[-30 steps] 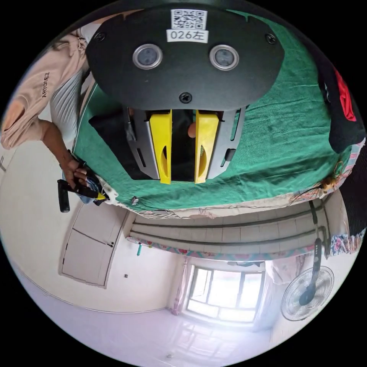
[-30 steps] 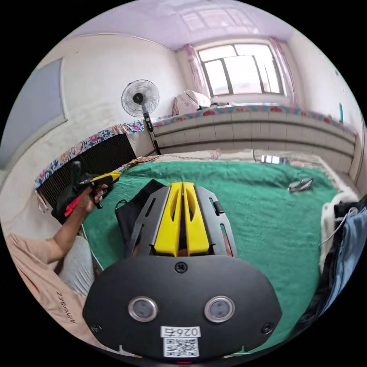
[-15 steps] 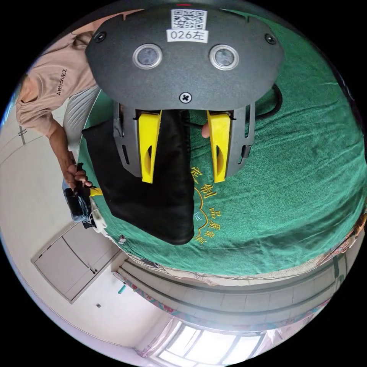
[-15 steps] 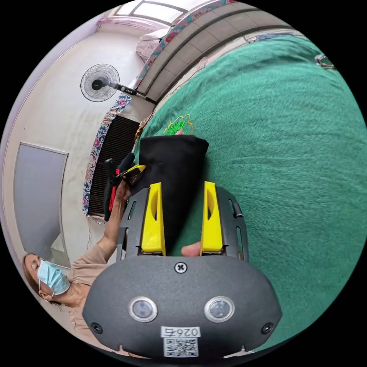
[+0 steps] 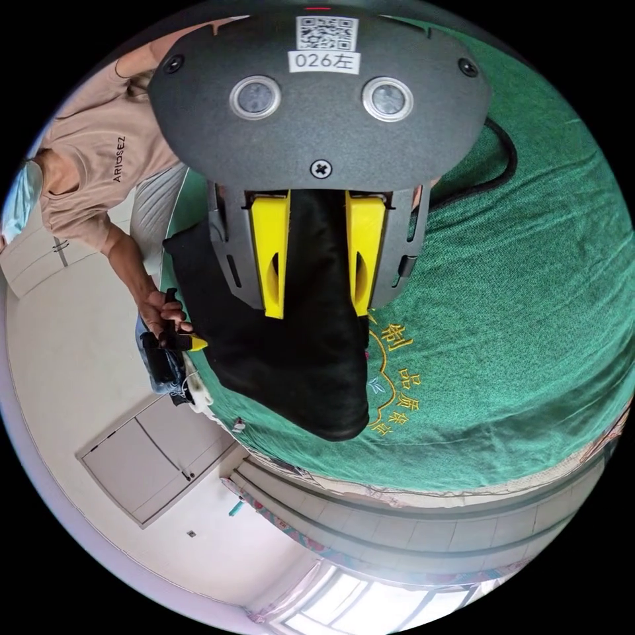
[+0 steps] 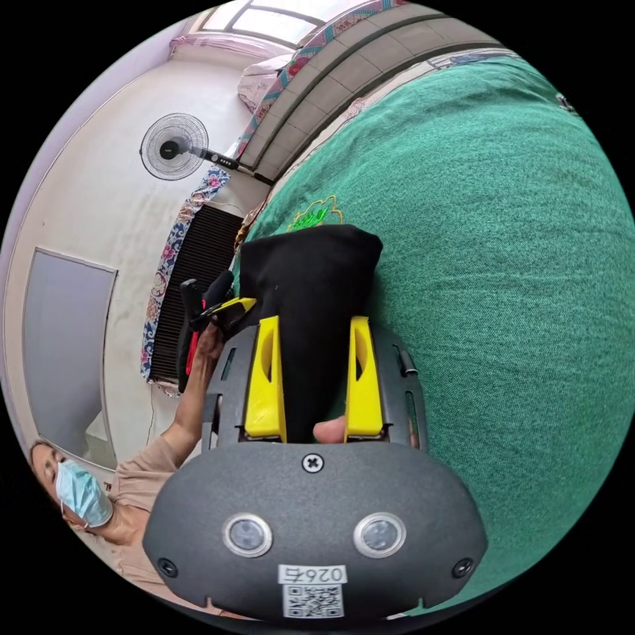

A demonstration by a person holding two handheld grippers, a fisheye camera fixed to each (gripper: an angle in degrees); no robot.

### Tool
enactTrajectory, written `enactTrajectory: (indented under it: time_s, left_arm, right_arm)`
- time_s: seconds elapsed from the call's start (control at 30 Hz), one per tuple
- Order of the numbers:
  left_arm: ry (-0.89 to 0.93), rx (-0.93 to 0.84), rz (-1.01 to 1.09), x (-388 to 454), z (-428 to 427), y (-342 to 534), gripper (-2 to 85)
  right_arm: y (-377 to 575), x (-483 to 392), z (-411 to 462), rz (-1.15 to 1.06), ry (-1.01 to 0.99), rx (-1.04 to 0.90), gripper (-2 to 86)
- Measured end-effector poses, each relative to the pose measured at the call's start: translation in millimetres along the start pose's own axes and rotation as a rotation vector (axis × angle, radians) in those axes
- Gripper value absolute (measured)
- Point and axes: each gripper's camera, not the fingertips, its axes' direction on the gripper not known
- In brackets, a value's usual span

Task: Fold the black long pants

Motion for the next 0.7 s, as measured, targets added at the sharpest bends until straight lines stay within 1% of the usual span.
enactTrajectory:
  time_s: [0.1,0.23,0.3,0.4,0.5,0.6,0.7]
  left_arm:
    - [0.025,0.001,-0.004,0,9,-2,12.4]
    - [0.002,-0.006,0.068,14,32,-4,14.6]
    - [-0.021,-0.010,0.060,18,40,-5,14.8]
    - [-0.008,-0.001,0.027,21,51,-4,13.2]
    - [0.021,0.001,0.006,28,62,-2,10.0]
    - [-0.051,0.007,0.049,51,72,-1,8.5]
    - [-0.107,0.046,0.084,78,80,3,8.1]
  right_arm:
    - [4,-8,-2,-0.019,0.030,0.013,10.1]
    - [12,-13,-3,-0.017,0.053,-0.001,10.7]
    - [17,-18,-2,-0.015,0.081,0.009,10.6]
    - [28,-34,-1,-0.047,0.169,0.019,9.5]
    - [43,-52,-1,-0.096,0.232,0.048,7.6]
    - [57,-78,-7,-0.175,0.290,0.072,6.2]
    - [77,-117,-15,-0.314,0.418,0.098,5.8]
